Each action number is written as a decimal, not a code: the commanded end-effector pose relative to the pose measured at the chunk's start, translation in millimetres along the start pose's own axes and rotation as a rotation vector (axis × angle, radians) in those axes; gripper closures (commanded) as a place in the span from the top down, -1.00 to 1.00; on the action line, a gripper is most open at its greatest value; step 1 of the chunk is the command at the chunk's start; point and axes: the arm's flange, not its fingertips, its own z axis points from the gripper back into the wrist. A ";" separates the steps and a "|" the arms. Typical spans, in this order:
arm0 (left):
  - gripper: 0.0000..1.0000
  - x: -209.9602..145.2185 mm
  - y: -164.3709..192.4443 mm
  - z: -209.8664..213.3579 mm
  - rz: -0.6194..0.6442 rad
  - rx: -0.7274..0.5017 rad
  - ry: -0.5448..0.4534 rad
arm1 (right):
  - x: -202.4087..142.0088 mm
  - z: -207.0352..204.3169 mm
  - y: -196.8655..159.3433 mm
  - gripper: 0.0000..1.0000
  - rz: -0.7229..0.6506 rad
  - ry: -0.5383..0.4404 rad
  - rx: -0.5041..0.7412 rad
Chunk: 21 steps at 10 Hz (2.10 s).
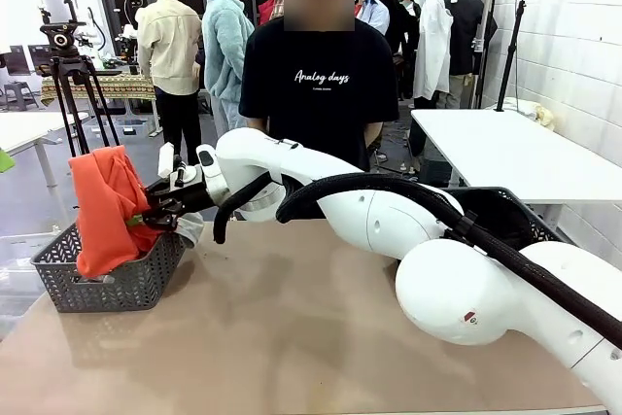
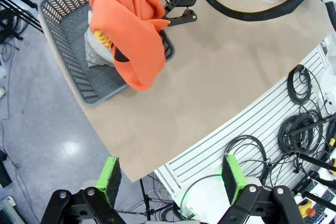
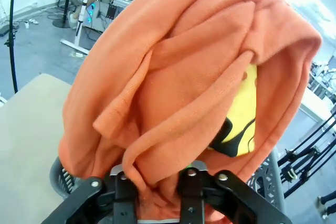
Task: Sort the tops and bottoms.
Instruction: Sort the clothes according to human instructions.
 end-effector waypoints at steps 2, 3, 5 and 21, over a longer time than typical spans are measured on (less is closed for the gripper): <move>1.00 -1.5 -0.2 -0.1 0.001 -0.004 0.002 | -33.0 -121.9 -193.9 1.00 0.031 -0.014 -0.034; 1.00 -1.5 -0.2 -0.1 0.001 -0.004 0.002 | -32.4 -119.8 -196.9 1.00 0.061 0.001 -0.045; 1.00 -1.5 -0.2 -0.1 0.001 -0.004 0.002 | -27.0 -114.5 -201.7 1.00 0.126 0.038 -0.079; 1.00 -1.5 -0.2 -0.1 0.001 -0.004 0.002 | 40.7 31.7 -32.4 1.00 0.165 0.041 -0.184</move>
